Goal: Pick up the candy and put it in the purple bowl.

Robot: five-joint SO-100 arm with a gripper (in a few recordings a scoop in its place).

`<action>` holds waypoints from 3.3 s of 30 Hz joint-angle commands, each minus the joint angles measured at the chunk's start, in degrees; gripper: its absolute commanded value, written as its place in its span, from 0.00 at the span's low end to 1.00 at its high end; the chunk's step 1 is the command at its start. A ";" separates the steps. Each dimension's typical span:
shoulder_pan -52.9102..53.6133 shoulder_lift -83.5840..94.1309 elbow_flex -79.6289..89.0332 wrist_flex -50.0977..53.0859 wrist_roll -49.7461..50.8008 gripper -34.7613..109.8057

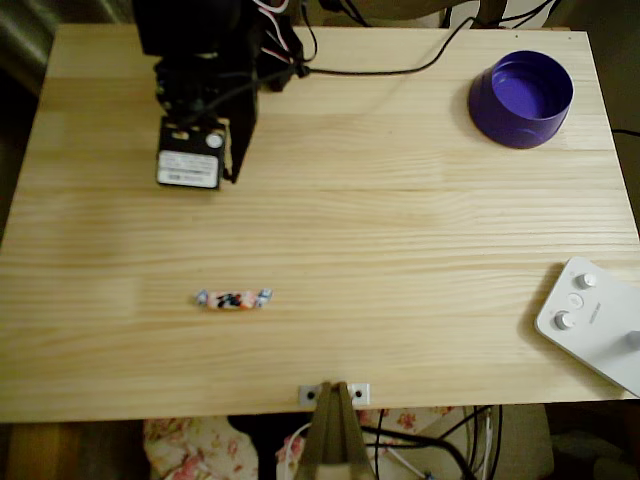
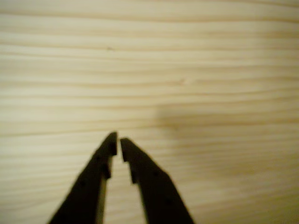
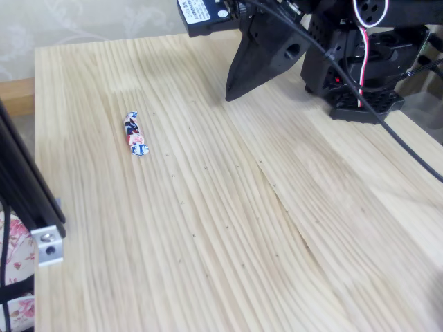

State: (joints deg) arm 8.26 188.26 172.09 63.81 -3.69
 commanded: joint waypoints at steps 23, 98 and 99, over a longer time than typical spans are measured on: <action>6.50 -5.45 -8.17 -0.70 -1.14 0.23; -3.34 -104.94 -89.65 5.45 -66.53 0.34; -3.34 -104.94 -89.56 5.89 -66.80 0.35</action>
State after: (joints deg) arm 4.04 81.39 87.36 67.68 -69.87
